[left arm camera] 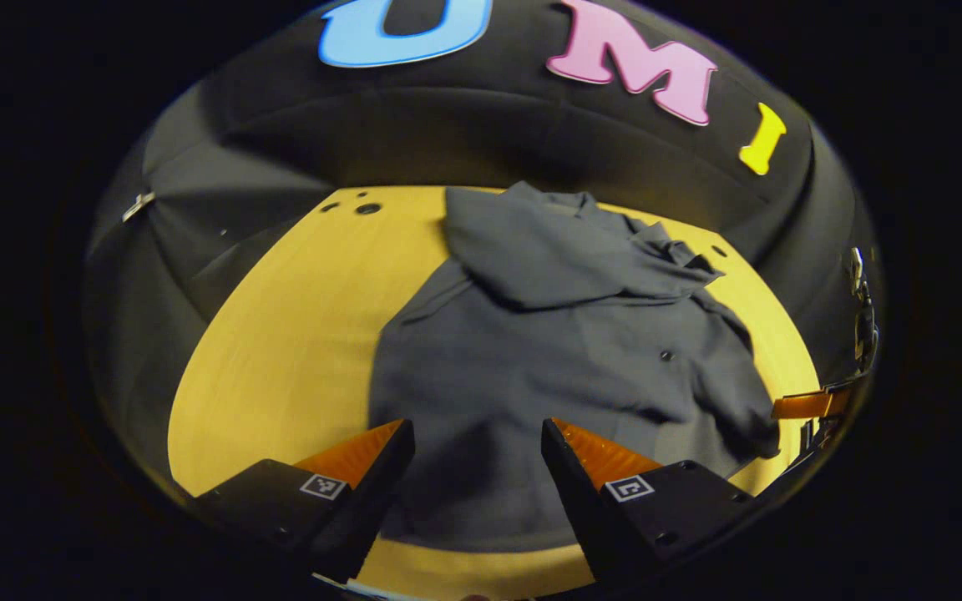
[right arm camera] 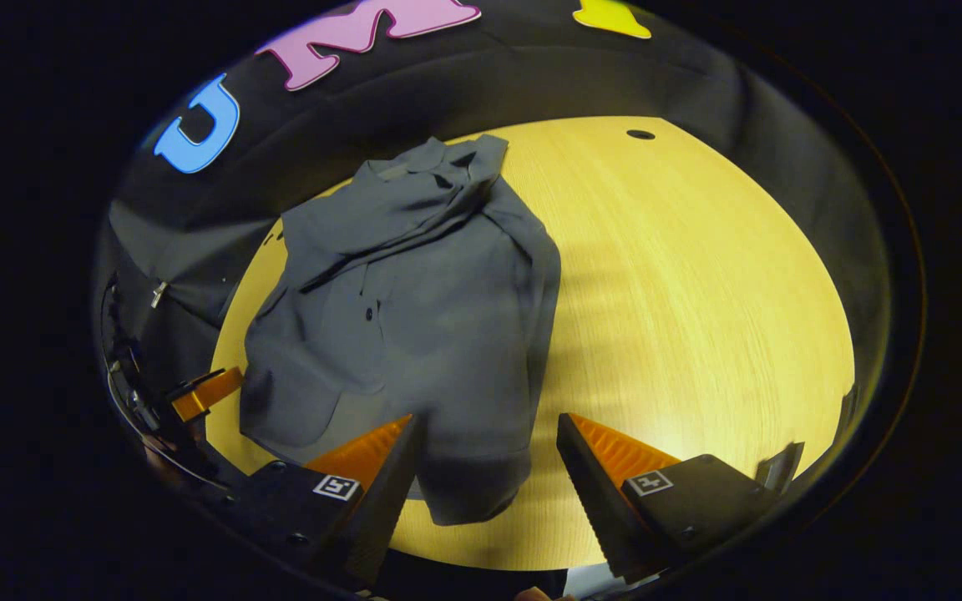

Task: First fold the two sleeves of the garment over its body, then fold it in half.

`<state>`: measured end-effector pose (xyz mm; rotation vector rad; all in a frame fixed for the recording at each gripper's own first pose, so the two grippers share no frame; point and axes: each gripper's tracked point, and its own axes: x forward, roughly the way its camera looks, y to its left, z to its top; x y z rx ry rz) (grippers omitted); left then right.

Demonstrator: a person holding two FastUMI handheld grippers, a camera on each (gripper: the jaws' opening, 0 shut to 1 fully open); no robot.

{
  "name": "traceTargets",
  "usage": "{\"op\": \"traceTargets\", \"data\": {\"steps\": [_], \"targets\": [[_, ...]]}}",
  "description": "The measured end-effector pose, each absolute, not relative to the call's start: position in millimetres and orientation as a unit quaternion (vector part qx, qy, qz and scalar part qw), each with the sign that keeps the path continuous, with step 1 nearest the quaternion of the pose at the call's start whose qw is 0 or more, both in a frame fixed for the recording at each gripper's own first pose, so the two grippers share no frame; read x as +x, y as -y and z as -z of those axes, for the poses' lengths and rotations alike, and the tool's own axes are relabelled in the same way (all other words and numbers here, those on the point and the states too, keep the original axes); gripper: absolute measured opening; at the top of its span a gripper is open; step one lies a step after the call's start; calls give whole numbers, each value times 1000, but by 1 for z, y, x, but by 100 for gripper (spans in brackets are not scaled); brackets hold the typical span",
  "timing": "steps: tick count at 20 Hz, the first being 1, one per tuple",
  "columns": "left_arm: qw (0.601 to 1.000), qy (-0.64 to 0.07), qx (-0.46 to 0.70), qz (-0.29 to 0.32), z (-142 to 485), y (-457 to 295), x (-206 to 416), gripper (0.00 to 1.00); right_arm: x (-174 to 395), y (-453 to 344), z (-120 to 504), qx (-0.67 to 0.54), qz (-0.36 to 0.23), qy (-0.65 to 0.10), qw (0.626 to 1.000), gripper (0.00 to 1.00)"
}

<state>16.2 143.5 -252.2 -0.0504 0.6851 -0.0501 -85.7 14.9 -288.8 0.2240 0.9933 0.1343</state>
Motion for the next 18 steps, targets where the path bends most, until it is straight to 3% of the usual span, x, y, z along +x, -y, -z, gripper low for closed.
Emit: {"op": "traceTargets", "data": {"steps": [4, 9, 10, 11, 15, 16, 18], "targets": [[931, -363, -44, -9, 279, -168, -13, 96, -92, -19, 302, 97, -49, -496, 862, 99], [924, -381, -40, -8, 299, -160, -17, 96, -96, -23, 321, 68, -41, -518, 852, 99], [926, -377, -26, -8, 299, -160, -14, 92, -96, -22, 323, 60, -37, -521, 851, 99], [926, -377, -14, -8, 300, -161, -15, 96, -94, -22, 321, 54, -35, -517, 854, 99], [925, -381, -3, -7, 303, -156, -12, 97, -95, -22, 327, 18, -24, -523, 852, 97], [925, -381, -3, -4, 303, -153, -11, 92, -94, -30, 326, 23, -31, -525, 850, 89], [925, -379, 2, 3, 304, -144, -8, 81, -91, -40, 327, 39, -35, -535, 843, 58]]}}
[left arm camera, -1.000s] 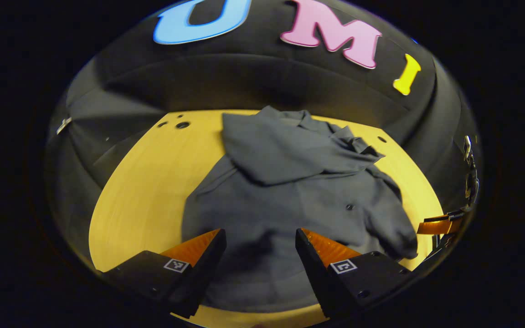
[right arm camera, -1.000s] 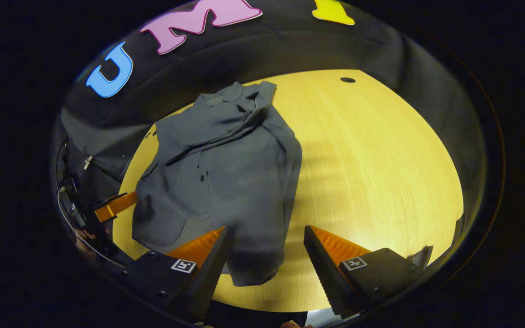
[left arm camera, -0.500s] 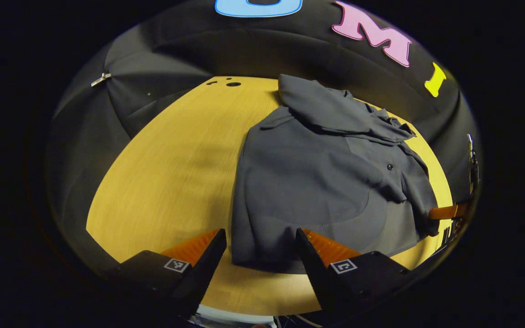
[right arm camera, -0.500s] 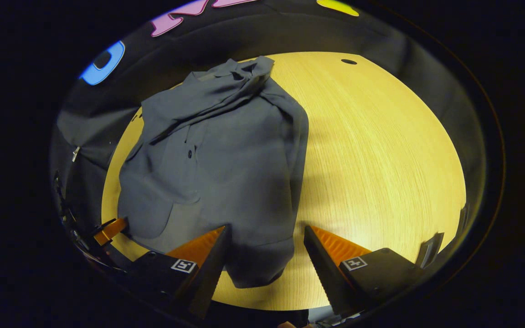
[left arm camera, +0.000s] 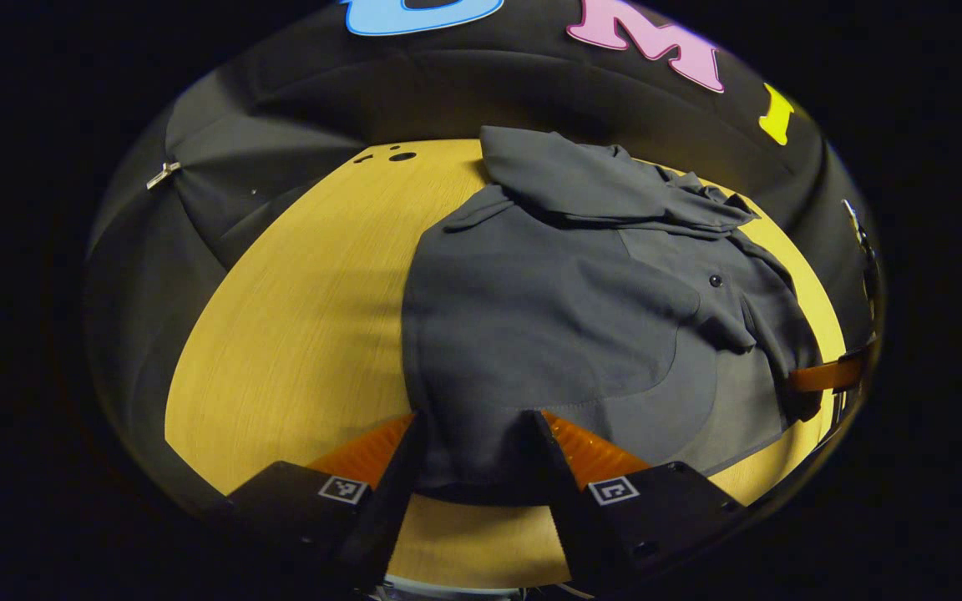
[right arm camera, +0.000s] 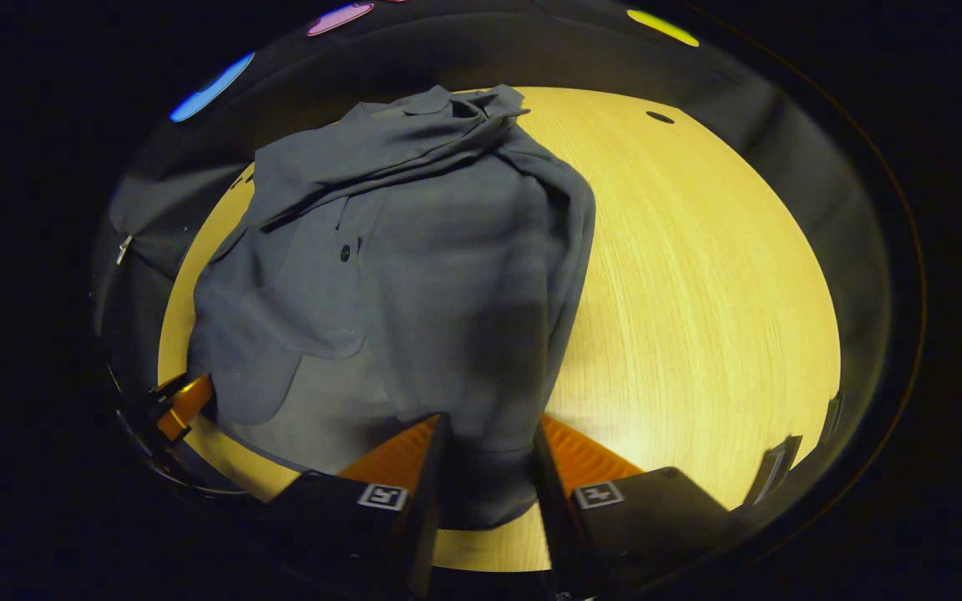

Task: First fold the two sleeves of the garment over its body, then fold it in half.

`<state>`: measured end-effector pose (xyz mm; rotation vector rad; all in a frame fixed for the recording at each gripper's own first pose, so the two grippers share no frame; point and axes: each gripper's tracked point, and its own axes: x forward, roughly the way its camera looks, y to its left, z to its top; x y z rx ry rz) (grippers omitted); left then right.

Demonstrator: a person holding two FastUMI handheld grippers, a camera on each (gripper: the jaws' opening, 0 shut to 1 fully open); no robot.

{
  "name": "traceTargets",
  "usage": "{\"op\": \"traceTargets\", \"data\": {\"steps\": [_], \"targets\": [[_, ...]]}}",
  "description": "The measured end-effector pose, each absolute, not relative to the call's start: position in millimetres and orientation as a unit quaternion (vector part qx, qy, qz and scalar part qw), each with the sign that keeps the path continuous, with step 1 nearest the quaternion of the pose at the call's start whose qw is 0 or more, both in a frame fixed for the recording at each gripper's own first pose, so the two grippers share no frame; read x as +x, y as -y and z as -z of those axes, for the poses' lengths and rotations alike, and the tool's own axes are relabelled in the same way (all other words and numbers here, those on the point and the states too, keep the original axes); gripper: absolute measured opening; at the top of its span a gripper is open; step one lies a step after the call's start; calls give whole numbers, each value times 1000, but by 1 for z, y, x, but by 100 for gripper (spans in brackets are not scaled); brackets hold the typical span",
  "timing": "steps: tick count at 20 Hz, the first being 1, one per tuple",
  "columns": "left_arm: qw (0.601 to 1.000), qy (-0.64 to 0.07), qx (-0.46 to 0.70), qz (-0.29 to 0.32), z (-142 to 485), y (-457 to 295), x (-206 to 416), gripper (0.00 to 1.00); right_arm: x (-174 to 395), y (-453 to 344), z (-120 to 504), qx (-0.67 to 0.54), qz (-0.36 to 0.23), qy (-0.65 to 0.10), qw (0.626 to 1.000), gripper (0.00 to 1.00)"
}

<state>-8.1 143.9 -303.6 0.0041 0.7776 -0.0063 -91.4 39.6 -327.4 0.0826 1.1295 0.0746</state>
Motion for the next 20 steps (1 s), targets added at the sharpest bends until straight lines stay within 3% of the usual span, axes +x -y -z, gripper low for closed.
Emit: {"op": "traceTargets", "data": {"steps": [2, 4, 6, 8, 20], "targets": [[926, -376, 7, 18, 303, -133, -6, 67, -92, -49, 329, 66, -43, -546, 834, 29], [928, -370, 11, 28, 302, -123, -4, 39, -91, -54, 329, 74, -71, -549, 830, 14], [931, -365, 18, 28, 302, -122, -2, 11, -91, -53, 328, 74, -91, -549, 827, 9], [931, -365, 10, 33, 300, -120, -1, 6, -92, -53, 326, 77, -94, -551, 826, 6], [942, -321, -71, 68, 238, -104, 7, 5, -68, -52, 272, 76, -122, -479, 866, 5]]}}
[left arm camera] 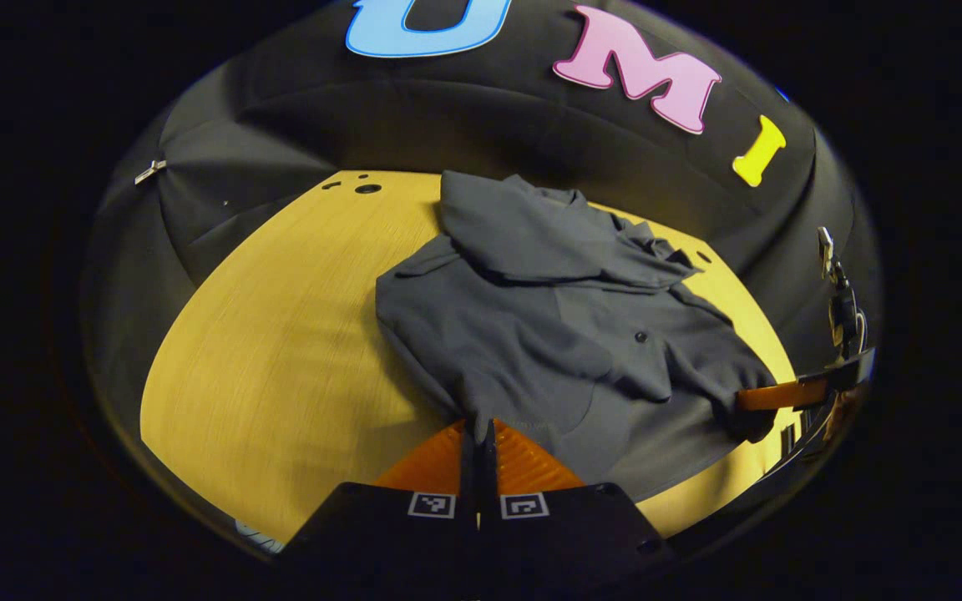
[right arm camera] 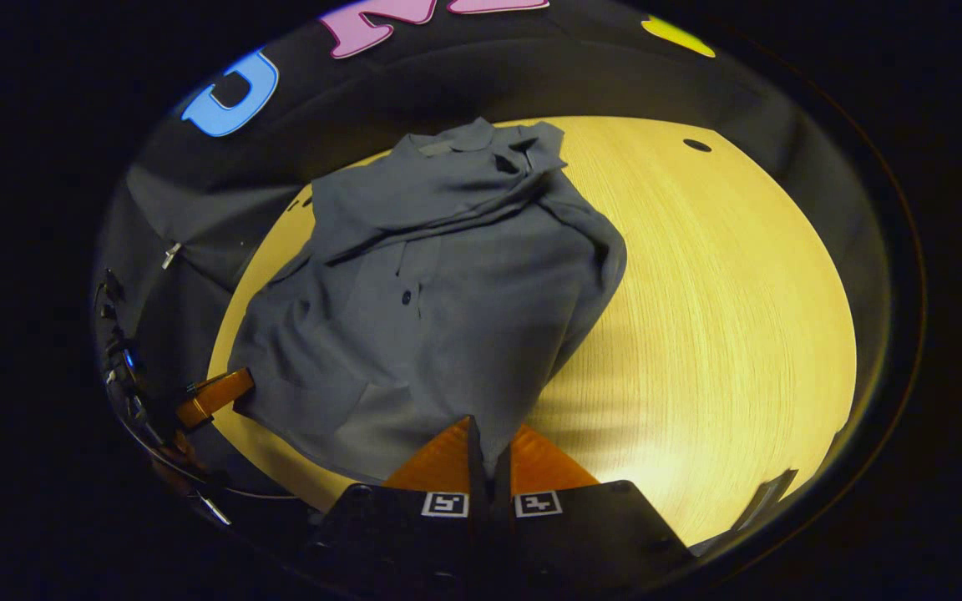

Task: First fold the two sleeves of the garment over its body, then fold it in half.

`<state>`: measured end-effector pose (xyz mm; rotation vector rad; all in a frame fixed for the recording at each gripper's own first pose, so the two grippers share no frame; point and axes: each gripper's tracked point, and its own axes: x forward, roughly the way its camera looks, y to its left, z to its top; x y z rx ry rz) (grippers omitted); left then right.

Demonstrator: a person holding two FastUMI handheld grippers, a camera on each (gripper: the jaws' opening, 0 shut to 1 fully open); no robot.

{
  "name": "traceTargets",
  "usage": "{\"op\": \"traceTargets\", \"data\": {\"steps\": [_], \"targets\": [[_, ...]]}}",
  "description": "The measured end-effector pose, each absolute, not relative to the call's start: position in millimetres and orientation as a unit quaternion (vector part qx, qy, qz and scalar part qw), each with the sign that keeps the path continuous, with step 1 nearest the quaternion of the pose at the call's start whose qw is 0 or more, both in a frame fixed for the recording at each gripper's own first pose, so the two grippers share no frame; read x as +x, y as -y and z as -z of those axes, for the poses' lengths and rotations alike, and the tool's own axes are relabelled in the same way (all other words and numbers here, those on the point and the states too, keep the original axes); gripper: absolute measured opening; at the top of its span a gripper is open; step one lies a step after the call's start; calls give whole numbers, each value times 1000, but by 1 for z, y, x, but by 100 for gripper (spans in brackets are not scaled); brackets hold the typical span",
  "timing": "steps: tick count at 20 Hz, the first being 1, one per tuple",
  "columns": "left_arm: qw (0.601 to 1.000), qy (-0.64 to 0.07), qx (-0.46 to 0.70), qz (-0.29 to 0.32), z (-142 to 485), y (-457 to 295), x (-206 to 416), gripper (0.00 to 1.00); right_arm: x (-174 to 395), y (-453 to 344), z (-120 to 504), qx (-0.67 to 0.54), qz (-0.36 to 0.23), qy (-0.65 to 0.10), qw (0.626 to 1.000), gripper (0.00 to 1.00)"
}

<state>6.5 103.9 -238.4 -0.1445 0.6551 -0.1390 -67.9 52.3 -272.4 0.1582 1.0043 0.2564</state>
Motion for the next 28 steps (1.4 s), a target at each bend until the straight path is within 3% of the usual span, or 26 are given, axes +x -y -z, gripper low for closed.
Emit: {"op": "traceTargets", "data": {"steps": [12, 13, 28], "targets": [[962, -248, -67, 89, 151, -82, 70, 6, 17, -58, 202, 91, -143, -394, 904, 6], [964, -242, -70, 89, 145, -82, 77, 2, 24, -59, 199, 91, -145, -389, 905, 6], [981, -163, -84, 70, 63, -78, 221, 5, 173, -64, 150, 99, -138, -304, 937, 5]]}}
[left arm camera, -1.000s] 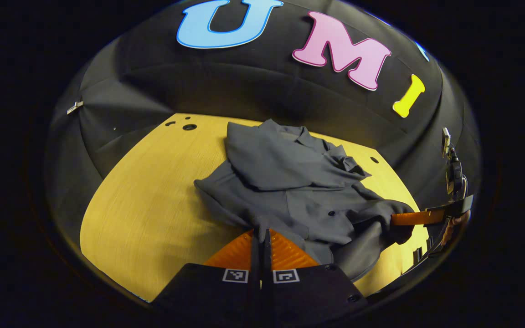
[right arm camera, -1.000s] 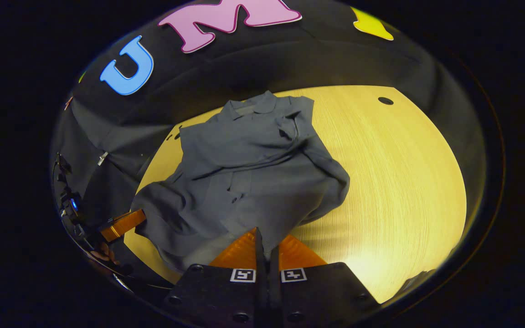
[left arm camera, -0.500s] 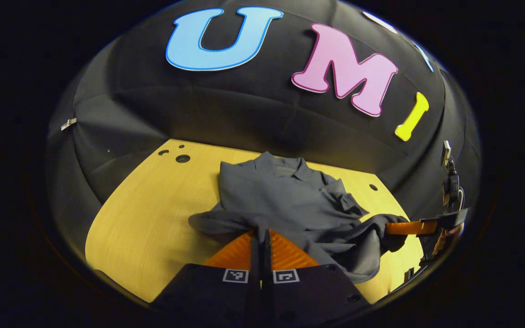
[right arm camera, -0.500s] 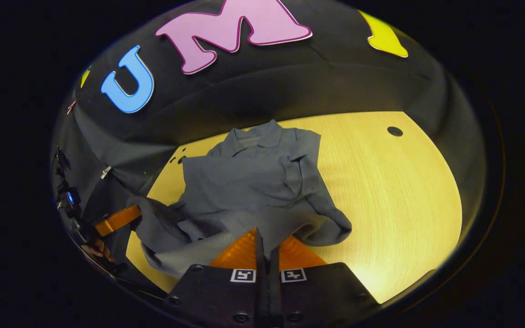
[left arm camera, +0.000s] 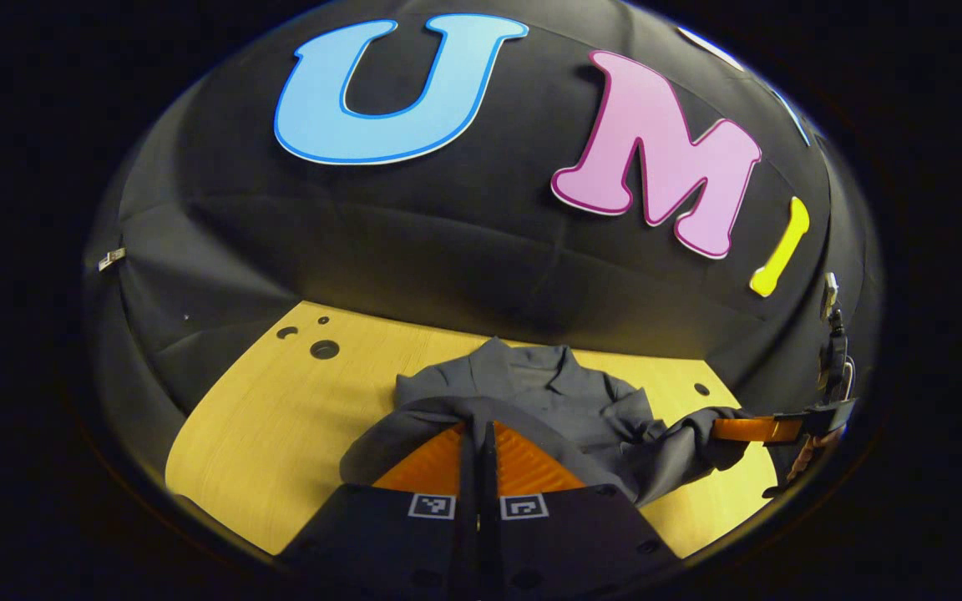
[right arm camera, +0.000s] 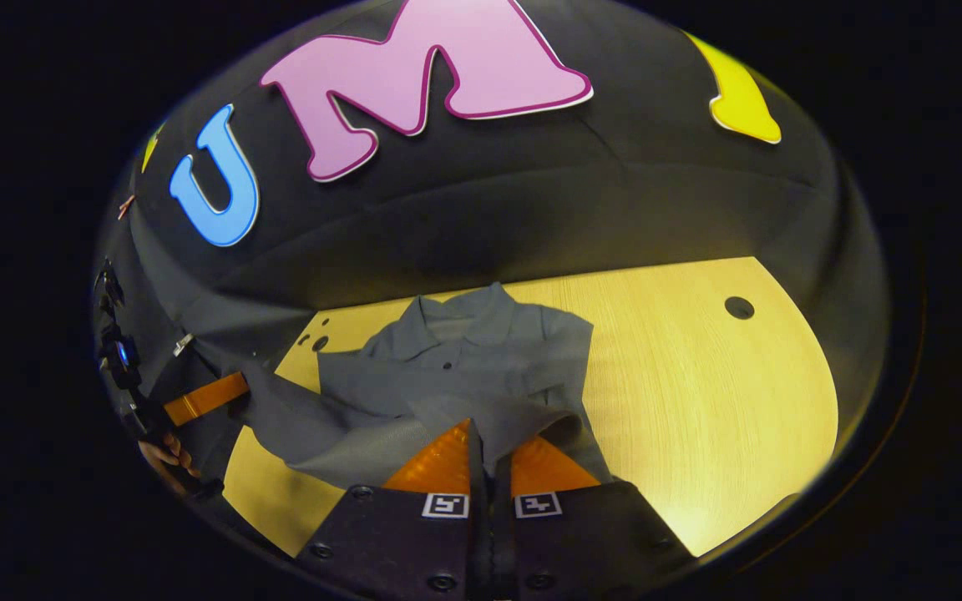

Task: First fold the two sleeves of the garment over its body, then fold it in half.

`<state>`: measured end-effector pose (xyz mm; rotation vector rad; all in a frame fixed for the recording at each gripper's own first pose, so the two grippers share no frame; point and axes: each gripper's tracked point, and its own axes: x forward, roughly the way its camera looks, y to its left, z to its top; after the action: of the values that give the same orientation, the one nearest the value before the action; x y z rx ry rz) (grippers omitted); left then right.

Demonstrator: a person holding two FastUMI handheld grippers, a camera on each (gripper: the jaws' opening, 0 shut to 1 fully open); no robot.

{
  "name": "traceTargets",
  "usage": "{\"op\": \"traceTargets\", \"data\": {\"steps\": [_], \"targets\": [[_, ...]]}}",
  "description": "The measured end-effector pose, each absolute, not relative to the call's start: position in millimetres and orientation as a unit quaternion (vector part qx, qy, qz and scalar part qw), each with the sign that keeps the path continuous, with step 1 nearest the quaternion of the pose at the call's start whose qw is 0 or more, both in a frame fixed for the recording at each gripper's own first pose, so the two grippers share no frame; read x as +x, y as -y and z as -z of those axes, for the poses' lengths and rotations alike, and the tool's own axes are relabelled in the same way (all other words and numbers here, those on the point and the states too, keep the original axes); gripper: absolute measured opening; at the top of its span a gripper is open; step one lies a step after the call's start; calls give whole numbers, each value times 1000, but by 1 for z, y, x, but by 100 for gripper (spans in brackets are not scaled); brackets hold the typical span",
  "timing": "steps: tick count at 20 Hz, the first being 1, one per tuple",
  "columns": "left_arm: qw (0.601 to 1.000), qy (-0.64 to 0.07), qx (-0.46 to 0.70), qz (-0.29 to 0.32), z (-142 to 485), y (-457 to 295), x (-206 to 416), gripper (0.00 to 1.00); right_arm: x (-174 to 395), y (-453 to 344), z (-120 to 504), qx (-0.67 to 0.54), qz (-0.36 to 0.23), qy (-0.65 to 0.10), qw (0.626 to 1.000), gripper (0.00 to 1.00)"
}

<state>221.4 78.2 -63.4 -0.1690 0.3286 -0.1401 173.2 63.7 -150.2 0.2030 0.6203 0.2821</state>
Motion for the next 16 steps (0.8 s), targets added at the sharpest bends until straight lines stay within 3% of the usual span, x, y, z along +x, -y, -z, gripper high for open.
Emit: {"op": "traceTargets", "data": {"steps": [11, 16], "targets": [[981, -149, -117, 42, 89, -98, 327, 5, 283, -70, 155, 87, -123, -268, 952, 5], [981, -162, -94, 40, 120, -102, 364, 5, 311, -67, 192, 103, -96, -290, 947, 6]]}}
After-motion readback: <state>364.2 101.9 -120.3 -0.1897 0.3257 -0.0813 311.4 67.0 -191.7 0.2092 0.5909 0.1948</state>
